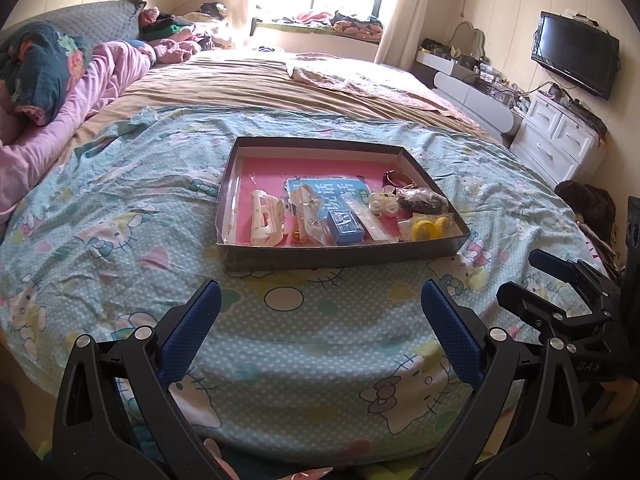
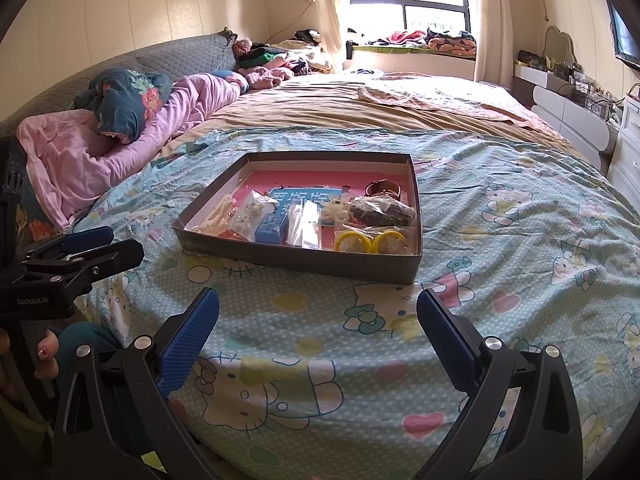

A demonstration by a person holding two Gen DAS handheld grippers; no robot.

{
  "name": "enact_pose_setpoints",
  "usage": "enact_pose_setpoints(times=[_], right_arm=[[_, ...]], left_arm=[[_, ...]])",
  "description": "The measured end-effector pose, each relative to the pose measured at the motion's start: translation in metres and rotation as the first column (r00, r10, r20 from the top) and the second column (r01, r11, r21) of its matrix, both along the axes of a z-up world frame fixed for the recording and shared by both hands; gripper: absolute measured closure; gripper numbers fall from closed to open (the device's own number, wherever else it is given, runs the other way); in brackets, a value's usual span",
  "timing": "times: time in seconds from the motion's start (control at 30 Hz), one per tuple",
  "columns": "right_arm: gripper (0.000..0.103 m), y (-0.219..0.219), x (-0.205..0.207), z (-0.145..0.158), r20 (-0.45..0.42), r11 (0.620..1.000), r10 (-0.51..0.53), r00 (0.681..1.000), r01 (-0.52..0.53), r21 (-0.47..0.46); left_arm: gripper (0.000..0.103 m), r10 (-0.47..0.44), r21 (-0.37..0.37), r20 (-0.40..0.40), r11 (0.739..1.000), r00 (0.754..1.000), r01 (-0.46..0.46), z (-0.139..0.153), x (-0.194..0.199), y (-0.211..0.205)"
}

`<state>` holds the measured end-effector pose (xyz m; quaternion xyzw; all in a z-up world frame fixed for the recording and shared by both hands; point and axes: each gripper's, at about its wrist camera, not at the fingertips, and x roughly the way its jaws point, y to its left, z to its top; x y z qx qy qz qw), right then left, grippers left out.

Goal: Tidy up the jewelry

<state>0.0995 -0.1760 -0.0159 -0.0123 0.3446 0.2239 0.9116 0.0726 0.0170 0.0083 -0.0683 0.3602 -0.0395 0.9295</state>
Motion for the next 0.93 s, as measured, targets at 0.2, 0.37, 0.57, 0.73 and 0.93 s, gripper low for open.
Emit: enact_pose_setpoints(times=[0.2, 0.37, 0.57, 0.73, 0.93], right_arm=[[0.005, -0.003, 0.002, -0.002, 0.003, 1.000, -0.011, 1.000, 0.011, -0.003], [0.005, -0.011, 0.009, -0.006, -0.007, 0.999, -0.035, 0.999, 0.035, 0.003], [0.005, -0.031, 0.028, -0.012, -0.023, 0.994, -0.104, 0.994, 0.104, 0.015], [0.005, -0.074, 0.066, -0.024, -0.019, 0.965, -0.261, 0.965, 0.261, -0.016], [0.005, -0.147, 0.131, -0.055, -0.061, 0.877, -0.476, 0.877, 0.469, -0.108]], left_arm=[[0.009, -0.002, -0.003, 0.001, 1.000, 1.000, 0.002, -0.002, 0.001, 0.001], [0.009, 0.051, 0.050, -0.035, 0.998, 0.998, -0.049, -0.008, 0.007, 0.005], [0.009, 0.116, 0.025, -0.083, 0.993, 0.990, -0.114, -0.019, 0.017, 0.028], [0.009, 0.235, -0.004, -0.135, 0.971, 0.962, -0.238, -0.029, 0.044, 0.077], [0.009, 0.449, 0.062, -0.169, 0.894, 0.878, -0.445, -0.040, 0.087, 0.163]])
